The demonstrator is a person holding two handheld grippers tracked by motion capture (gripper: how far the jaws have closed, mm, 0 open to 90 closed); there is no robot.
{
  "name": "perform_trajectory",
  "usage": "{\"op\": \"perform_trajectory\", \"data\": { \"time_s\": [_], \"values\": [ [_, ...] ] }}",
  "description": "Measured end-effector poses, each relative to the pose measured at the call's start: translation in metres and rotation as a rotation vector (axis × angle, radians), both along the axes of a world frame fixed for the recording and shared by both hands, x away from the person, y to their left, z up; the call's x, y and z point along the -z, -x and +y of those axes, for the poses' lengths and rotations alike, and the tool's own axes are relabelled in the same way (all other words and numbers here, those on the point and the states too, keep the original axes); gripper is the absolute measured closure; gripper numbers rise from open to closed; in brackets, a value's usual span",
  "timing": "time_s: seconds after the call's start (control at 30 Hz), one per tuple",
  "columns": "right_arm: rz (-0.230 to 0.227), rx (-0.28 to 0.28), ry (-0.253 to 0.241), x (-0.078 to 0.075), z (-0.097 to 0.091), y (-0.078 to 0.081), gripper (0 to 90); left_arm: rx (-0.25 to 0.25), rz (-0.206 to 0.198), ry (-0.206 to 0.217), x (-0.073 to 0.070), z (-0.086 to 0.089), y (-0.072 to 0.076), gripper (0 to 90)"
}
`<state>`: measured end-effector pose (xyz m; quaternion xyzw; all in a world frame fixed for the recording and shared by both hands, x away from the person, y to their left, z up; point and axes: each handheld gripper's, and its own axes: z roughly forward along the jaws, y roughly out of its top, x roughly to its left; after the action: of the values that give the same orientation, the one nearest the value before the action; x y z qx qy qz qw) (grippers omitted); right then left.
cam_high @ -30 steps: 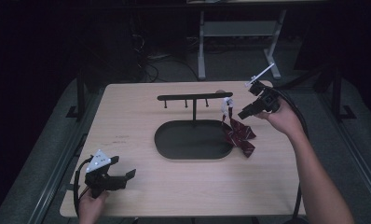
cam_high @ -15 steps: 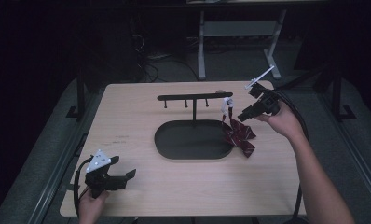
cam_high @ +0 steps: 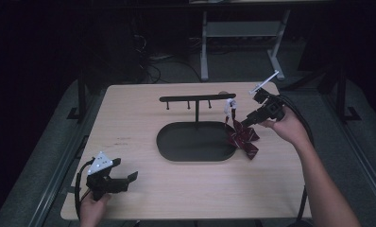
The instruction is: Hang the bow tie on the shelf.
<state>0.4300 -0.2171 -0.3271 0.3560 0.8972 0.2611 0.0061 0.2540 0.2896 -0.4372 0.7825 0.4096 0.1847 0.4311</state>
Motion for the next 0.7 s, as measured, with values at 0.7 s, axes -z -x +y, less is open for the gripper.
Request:
{"op": "perform_trajectory", "data": {
  "time_s": [0.7],
  "values": [
    [0.008,-0.001,-0.010,0.019,-0.008,0.015,48.4,0.002,-0.002,0.000,0.000,0.000,0.000,13.1]
  ]
}}
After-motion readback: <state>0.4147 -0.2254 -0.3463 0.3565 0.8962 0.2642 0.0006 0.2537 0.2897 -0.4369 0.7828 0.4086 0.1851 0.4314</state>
